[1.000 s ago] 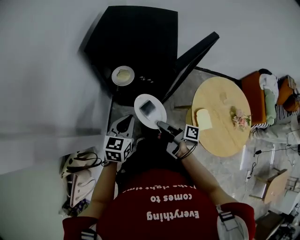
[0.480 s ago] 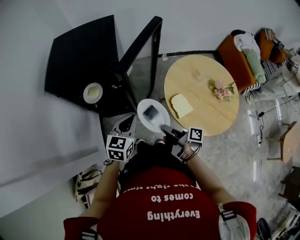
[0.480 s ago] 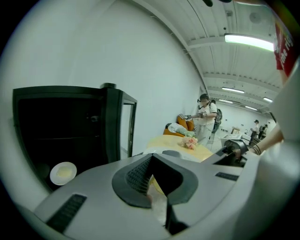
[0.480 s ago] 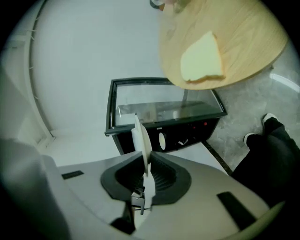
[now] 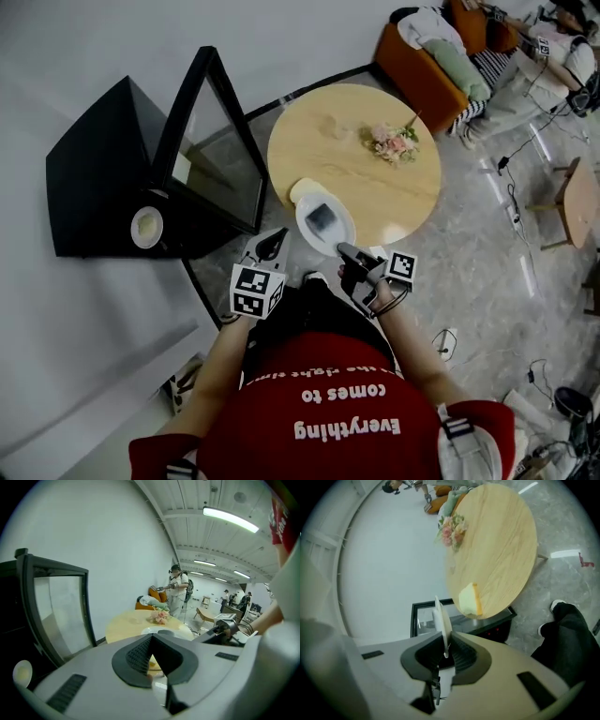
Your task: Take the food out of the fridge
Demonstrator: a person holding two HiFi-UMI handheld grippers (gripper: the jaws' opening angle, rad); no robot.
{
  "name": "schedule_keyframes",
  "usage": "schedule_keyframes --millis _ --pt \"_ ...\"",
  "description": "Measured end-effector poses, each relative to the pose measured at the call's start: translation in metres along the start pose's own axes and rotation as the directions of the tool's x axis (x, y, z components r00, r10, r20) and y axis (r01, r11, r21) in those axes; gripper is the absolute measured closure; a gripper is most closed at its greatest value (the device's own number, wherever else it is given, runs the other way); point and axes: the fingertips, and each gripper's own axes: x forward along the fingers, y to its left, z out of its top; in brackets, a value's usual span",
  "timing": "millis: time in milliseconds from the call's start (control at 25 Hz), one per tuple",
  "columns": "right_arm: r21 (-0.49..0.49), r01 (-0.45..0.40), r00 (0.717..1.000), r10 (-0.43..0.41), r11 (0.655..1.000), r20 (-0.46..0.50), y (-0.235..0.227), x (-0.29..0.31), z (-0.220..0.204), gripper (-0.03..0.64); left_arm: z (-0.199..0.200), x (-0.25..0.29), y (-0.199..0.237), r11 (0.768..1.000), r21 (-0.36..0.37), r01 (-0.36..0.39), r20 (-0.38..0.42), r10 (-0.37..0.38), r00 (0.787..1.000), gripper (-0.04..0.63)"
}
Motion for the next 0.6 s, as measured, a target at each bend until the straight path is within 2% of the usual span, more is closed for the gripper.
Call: schedule_keyframes --millis 280,440,600 --pt "0.091 0.041 0.979 -0.058 0.995 0.193 -0.049 -0.048 0.062 0.577 0.001 0.047 -0.041 0.994 0.047 0.102 -0.04 -0.1 0.994 0.595" --pt "0.128 0.075 0.965 -0.104 0.989 0.242 -0.078 -0.064 0.084 0.575 -0.002 0.065 -0.062 0.988 0.069 0.137 -0.061 -0.133 0.989 0.595" --pt "0.176 0.072 0.957 -0.118 0.982 0.266 -0.092 -0.066 0.093 0.575 -0.004 0.075 -0.078 0.983 0.082 0.161 -0.076 -0.155 0.985 0.595"
